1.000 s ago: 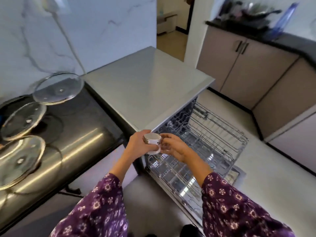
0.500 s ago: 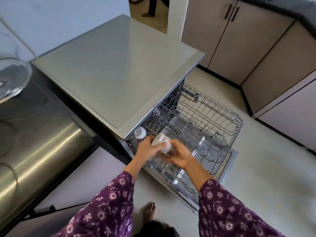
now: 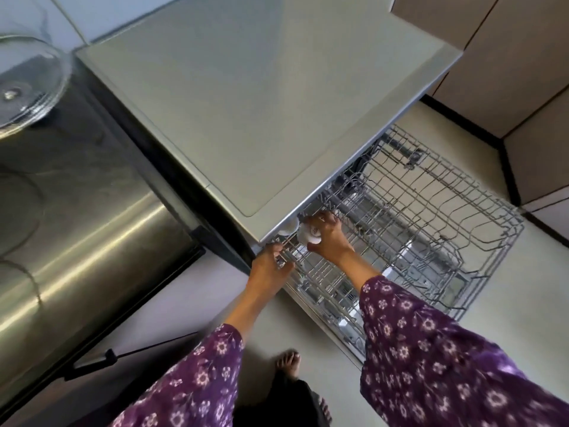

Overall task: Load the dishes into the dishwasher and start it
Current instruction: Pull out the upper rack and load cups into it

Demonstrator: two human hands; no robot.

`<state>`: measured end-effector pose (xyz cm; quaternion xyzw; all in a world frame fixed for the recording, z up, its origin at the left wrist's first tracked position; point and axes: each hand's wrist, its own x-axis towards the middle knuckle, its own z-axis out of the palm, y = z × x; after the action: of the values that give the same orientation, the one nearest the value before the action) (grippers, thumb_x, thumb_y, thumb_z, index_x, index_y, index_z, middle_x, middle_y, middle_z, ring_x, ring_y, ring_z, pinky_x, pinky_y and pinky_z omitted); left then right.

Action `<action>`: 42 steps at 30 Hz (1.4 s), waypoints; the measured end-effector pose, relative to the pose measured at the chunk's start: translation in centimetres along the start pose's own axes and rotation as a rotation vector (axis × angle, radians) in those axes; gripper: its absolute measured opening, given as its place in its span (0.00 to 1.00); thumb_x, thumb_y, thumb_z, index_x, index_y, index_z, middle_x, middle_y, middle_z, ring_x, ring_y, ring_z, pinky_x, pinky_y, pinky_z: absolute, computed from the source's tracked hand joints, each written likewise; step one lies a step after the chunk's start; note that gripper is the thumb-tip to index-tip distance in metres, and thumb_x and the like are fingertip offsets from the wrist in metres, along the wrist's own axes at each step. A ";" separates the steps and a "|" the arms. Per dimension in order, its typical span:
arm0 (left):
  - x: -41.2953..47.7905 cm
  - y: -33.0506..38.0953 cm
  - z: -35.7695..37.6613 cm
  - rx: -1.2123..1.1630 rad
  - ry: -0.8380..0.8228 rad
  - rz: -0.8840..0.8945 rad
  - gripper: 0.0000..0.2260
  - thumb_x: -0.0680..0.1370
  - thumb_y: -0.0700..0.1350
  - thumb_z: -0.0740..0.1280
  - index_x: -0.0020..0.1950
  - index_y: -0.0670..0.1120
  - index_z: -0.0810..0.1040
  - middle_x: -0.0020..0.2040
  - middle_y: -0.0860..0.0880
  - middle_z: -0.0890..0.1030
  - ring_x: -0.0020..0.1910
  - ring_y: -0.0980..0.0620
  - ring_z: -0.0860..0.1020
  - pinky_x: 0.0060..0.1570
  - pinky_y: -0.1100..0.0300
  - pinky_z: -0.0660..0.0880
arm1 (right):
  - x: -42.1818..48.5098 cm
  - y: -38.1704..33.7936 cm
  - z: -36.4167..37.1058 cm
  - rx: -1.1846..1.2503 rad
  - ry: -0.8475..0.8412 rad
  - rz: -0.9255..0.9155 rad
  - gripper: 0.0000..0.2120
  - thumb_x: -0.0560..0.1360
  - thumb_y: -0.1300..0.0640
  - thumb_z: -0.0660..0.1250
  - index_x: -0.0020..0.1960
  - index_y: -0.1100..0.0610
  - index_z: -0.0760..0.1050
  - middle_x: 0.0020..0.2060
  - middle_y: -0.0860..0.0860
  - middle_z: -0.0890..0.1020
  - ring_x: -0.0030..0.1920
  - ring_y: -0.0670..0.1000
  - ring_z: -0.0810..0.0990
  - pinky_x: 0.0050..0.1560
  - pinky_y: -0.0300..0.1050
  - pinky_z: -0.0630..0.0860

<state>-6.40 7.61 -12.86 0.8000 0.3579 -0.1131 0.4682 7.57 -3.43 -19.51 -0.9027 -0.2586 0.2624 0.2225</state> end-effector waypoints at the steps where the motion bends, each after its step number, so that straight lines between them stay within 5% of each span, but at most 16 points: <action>1: 0.1 -0.2 0.0 -0.010 0.007 0.002 0.20 0.76 0.42 0.69 0.67 0.42 0.71 0.66 0.45 0.74 0.65 0.49 0.73 0.64 0.61 0.68 | 0.3 0.1 0.5 -0.055 -0.026 -0.050 0.31 0.69 0.57 0.73 0.69 0.47 0.67 0.69 0.52 0.63 0.68 0.57 0.61 0.71 0.50 0.62; 8: 1.1 -0.8 0.0 -0.035 -0.004 -0.012 0.21 0.77 0.43 0.68 0.68 0.44 0.70 0.68 0.46 0.73 0.67 0.50 0.71 0.66 0.59 0.67 | 1.7 1.0 3.9 -0.210 -0.139 -0.179 0.37 0.67 0.62 0.74 0.70 0.41 0.64 0.73 0.48 0.56 0.73 0.56 0.55 0.67 0.55 0.70; 18: 1.0 -1.2 0.4 -0.079 0.033 -0.013 0.18 0.77 0.43 0.68 0.66 0.45 0.72 0.66 0.47 0.74 0.65 0.51 0.72 0.65 0.60 0.68 | 2.2 1.1 4.7 -0.200 -0.109 -0.221 0.36 0.68 0.68 0.71 0.69 0.48 0.60 0.69 0.49 0.64 0.71 0.57 0.59 0.65 0.53 0.72; 24: 0.0 -1.2 0.5 -0.108 0.061 0.028 0.17 0.76 0.42 0.69 0.64 0.44 0.72 0.63 0.48 0.75 0.63 0.52 0.73 0.58 0.65 0.67 | 1.8 0.8 4.7 -0.336 -0.148 -0.199 0.39 0.73 0.70 0.64 0.72 0.40 0.51 0.76 0.53 0.47 0.75 0.61 0.47 0.68 0.59 0.66; 28: -1.1 -1.1 0.6 -0.086 0.071 0.070 0.19 0.76 0.43 0.69 0.65 0.43 0.71 0.63 0.46 0.75 0.63 0.51 0.73 0.55 0.67 0.66 | 0.5 0.3 3.4 -0.287 -0.143 -0.152 0.38 0.73 0.73 0.59 0.73 0.41 0.55 0.76 0.52 0.44 0.76 0.60 0.45 0.67 0.59 0.68; 31: -2.6 -0.6 0.4 -0.051 0.085 0.096 0.19 0.75 0.43 0.69 0.65 0.42 0.71 0.62 0.45 0.76 0.62 0.51 0.73 0.54 0.69 0.66 | -1.6 -0.8 1.8 -0.214 -0.100 -0.081 0.38 0.72 0.74 0.58 0.75 0.47 0.55 0.76 0.51 0.47 0.76 0.59 0.46 0.69 0.57 0.66; 34: -5.1 0.3 -0.2 -0.030 0.099 0.122 0.19 0.75 0.44 0.69 0.65 0.42 0.72 0.63 0.45 0.76 0.62 0.51 0.73 0.56 0.67 0.66 | -4.6 -2.7 -0.2 -0.150 0.025 -0.037 0.30 0.73 0.70 0.63 0.72 0.55 0.62 0.72 0.55 0.58 0.72 0.60 0.60 0.66 0.54 0.70; 38: -9.2 1.6 -1.7 -0.017 0.147 0.155 0.19 0.76 0.46 0.68 0.65 0.43 0.72 0.64 0.46 0.76 0.63 0.51 0.73 0.55 0.66 0.65 | -9.9 -5.8 -3.1 -0.135 0.196 -0.192 0.16 0.76 0.65 0.62 0.63 0.61 0.70 0.62 0.57 0.70 0.62 0.54 0.70 0.64 0.49 0.72; 42: -14.1 2.2 -4.9 -0.029 0.273 0.186 0.17 0.76 0.46 0.68 0.62 0.44 0.73 0.59 0.49 0.76 0.59 0.52 0.74 0.52 0.65 0.67 | -14.8 -10.2 -4.8 -0.118 0.218 -0.372 0.15 0.78 0.60 0.59 0.64 0.61 0.69 0.61 0.55 0.71 0.60 0.51 0.71 0.62 0.46 0.73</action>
<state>-15.83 4.44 -1.46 0.8308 0.3440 0.0457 0.4351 -3.95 -5.53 -5.12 -0.8738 -0.4099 0.1023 0.2406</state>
